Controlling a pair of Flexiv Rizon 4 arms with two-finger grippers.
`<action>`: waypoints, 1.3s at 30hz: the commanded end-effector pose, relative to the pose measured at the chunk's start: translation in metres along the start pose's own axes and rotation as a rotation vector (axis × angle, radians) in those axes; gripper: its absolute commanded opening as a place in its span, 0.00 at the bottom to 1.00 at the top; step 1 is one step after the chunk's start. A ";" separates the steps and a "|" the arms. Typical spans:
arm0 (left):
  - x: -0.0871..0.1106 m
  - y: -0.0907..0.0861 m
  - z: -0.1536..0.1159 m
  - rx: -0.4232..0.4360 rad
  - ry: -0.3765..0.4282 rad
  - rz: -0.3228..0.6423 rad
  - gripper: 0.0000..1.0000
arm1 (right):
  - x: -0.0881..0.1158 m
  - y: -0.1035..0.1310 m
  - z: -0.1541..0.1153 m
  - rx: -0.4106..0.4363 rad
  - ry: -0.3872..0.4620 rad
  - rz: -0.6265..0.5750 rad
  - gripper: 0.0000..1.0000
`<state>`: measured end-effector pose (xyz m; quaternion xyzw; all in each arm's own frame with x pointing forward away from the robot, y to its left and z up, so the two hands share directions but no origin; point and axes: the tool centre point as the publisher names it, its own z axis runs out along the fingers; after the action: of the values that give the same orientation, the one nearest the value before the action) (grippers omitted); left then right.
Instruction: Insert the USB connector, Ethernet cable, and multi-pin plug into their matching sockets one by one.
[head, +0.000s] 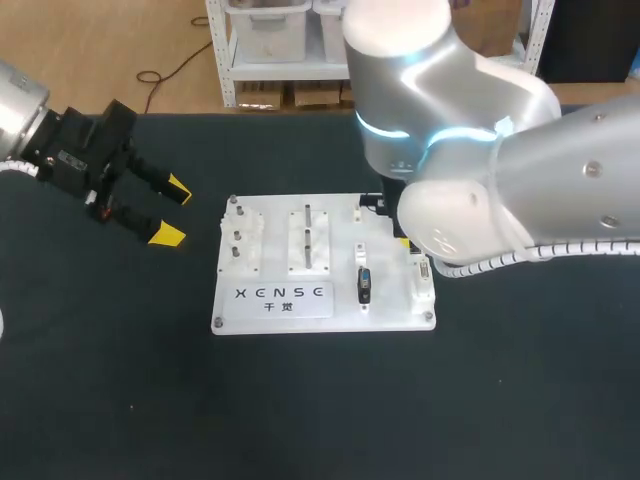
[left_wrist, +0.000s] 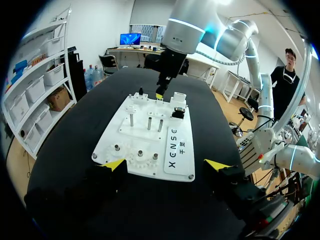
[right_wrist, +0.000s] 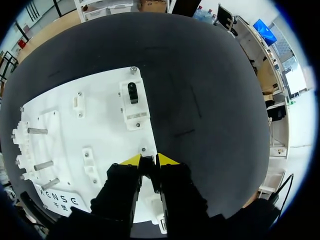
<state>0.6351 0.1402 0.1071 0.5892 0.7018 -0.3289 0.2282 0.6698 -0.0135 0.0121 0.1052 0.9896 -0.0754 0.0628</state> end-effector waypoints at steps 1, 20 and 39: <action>0.001 0.001 0.000 0.000 -0.003 0.002 1.00 | -0.005 -0.005 0.015 -0.005 -0.012 0.010 0.00; 0.001 0.001 0.000 0.000 -0.003 0.002 1.00 | 0.024 0.042 -0.062 -0.105 -0.090 -0.052 1.00; 0.001 0.001 0.000 0.000 -0.003 0.002 1.00 | 0.078 0.059 -0.040 -0.116 0.009 -0.104 1.00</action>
<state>0.6351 0.1401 0.1072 0.5892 0.7018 -0.3289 0.2282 0.6044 0.0692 0.0381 0.0496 0.9965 -0.0270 0.0618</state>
